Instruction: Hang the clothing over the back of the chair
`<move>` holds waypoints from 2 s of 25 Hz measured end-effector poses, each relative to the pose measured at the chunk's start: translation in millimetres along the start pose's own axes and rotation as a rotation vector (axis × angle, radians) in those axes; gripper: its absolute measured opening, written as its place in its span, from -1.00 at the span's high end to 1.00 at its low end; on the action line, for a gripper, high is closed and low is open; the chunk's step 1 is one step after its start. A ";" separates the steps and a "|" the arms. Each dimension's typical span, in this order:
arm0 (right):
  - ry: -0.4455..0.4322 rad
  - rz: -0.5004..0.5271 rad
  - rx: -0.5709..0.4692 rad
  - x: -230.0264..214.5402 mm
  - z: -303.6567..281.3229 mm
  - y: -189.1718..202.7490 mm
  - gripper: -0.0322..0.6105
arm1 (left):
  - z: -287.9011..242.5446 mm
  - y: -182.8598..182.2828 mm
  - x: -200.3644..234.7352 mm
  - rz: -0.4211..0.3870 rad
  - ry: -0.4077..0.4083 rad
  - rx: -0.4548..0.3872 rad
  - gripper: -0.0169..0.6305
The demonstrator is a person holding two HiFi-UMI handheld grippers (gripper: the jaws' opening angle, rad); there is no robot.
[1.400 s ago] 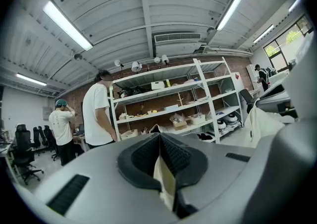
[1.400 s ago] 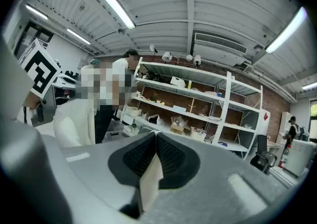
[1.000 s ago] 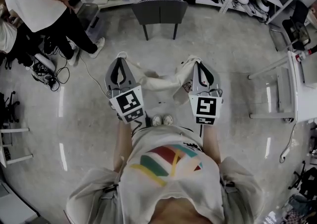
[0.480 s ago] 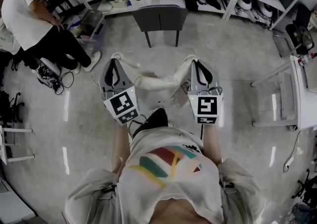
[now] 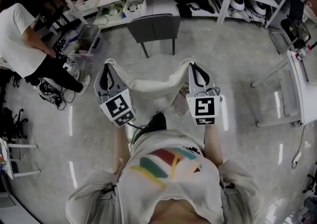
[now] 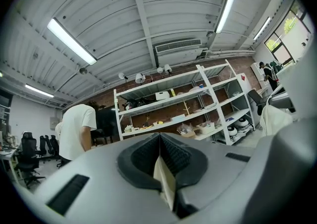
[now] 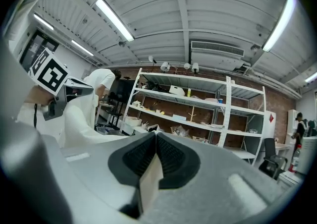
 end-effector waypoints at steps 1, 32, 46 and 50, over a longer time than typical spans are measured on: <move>0.004 0.007 -0.003 -0.7 -3.2 -0.2 0.86 | -5.2 0.8 -1.4 0.004 0.006 -0.004 0.91; 0.093 0.032 0.088 -54.9 -311.0 -105.1 0.86 | -338.3 -59.1 -2.2 0.043 0.158 -0.011 0.91; 0.069 0.035 0.156 -69.4 -372.0 -106.7 0.86 | -401.3 -64.4 -20.2 0.041 0.178 0.047 0.91; 0.054 0.035 0.167 -81.0 -380.6 -103.7 0.86 | -411.0 -65.2 -25.9 0.044 0.153 0.066 0.91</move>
Point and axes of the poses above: the fingertips, and each gripper's own axes: z backward along the fingers, x to its left, y out of its underside, the point moved 3 cm from there along z, backward along the fingers, and after that the axes turned 14 degrees about x, right-handed, at the moved point
